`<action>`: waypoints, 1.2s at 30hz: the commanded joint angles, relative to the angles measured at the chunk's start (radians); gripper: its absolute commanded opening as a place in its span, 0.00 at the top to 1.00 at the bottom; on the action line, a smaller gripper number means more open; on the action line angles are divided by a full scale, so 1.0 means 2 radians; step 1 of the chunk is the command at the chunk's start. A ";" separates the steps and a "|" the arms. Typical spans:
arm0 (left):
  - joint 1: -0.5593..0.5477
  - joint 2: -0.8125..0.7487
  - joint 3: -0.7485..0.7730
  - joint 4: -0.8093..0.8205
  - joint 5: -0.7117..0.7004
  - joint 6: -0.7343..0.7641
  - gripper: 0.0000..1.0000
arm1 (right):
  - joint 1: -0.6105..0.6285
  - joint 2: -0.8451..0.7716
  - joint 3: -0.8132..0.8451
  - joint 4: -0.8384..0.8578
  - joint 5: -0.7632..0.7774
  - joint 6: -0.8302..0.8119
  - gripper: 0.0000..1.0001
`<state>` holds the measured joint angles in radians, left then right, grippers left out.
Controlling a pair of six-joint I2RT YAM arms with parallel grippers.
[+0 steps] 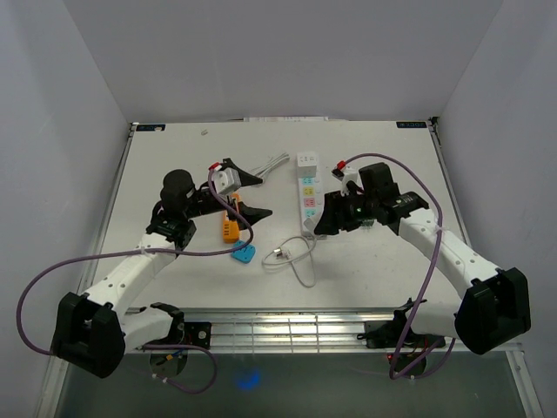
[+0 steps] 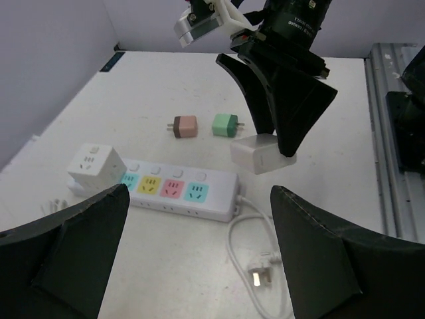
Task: Insert the plug
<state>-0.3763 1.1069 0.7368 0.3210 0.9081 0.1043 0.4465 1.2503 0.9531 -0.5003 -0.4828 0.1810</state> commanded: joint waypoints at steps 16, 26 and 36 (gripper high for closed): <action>-0.001 0.081 0.066 0.024 0.119 0.221 0.02 | 0.001 -0.031 0.042 0.004 -0.094 0.007 0.52; -0.007 0.059 0.012 0.040 0.107 0.240 0.02 | 0.011 -0.029 0.047 0.001 -0.100 0.011 0.52; -0.022 0.070 0.011 0.046 0.120 0.240 0.02 | 0.051 -0.008 0.060 0.012 -0.101 0.020 0.52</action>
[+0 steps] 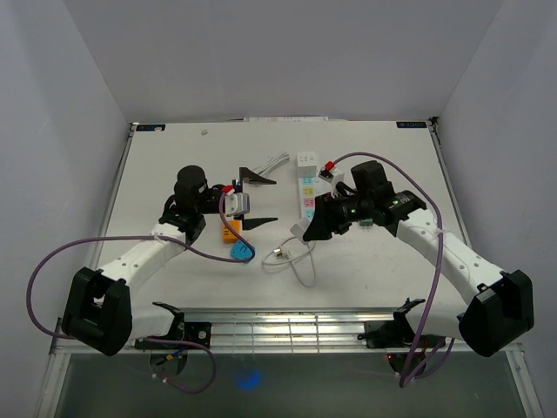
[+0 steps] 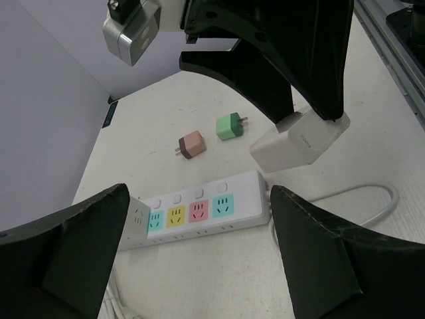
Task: Insert the plug
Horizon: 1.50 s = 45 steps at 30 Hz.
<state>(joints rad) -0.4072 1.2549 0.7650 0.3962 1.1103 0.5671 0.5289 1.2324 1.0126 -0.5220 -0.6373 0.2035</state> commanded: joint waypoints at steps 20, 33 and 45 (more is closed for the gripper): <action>-0.054 -0.009 -0.038 0.006 0.063 0.087 0.03 | 0.010 0.025 0.063 0.075 -0.100 0.048 0.53; -0.069 -0.012 -0.040 0.005 0.057 0.108 0.28 | 0.022 0.049 0.074 0.080 -0.115 0.049 0.53; -0.076 -0.012 -0.034 -0.008 0.070 0.111 0.62 | 0.023 0.050 0.074 0.081 -0.109 0.051 0.53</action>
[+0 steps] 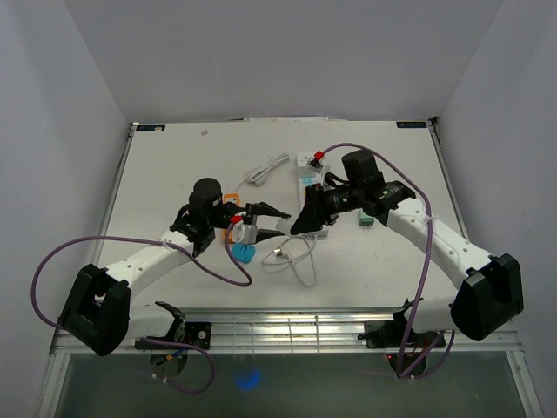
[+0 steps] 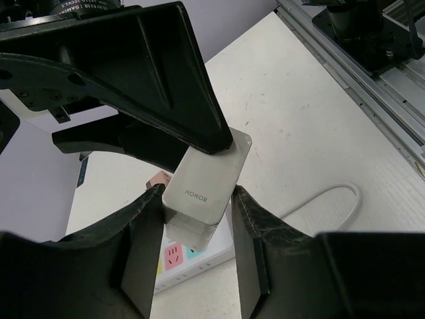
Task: Insert the plug
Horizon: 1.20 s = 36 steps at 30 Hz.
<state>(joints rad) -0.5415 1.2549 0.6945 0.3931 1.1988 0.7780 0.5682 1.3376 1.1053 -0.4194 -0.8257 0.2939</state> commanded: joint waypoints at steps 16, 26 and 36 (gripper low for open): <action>-0.023 -0.015 0.012 -0.063 0.017 0.043 1.00 | -0.008 0.026 0.061 0.023 0.010 -0.004 0.48; -0.024 -0.014 0.010 -0.065 -0.008 0.040 1.00 | -0.025 0.025 0.064 0.030 0.019 -0.013 0.16; -0.024 0.013 0.023 -0.067 -0.046 0.001 1.00 | -0.043 -0.001 0.046 0.030 0.078 -0.025 0.05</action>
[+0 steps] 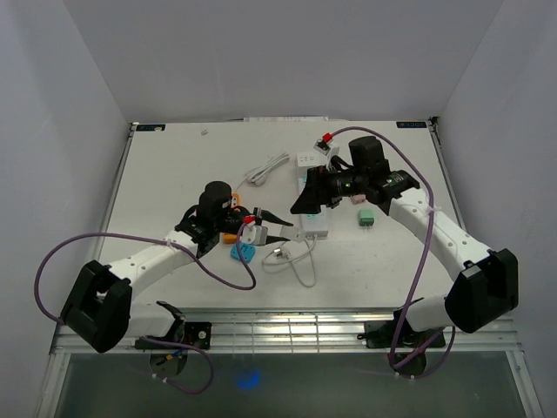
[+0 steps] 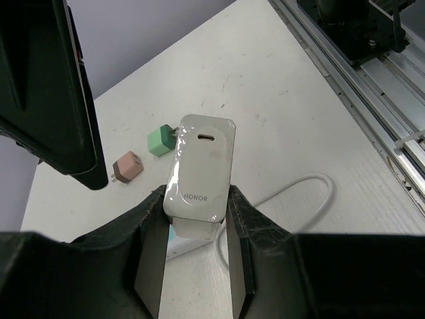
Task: Insert the plug
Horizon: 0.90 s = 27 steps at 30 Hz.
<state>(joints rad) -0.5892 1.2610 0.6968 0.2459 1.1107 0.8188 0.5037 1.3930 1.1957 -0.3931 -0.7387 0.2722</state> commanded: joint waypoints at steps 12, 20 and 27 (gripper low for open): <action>0.000 0.157 0.168 0.018 -0.116 -0.146 1.00 | -0.038 -0.083 -0.038 0.032 0.164 -0.025 0.10; 0.000 0.246 0.225 0.047 -0.179 -0.139 1.00 | -0.047 -0.072 -0.040 0.068 0.210 -0.022 0.18; 0.008 0.296 0.219 0.129 -0.203 -0.149 1.00 | -0.058 -0.055 -0.046 0.111 0.232 -0.015 0.31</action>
<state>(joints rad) -0.5858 1.8603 1.1103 0.3740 0.7162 0.5331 0.4000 1.2705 1.1141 -0.2661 -0.3126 0.2356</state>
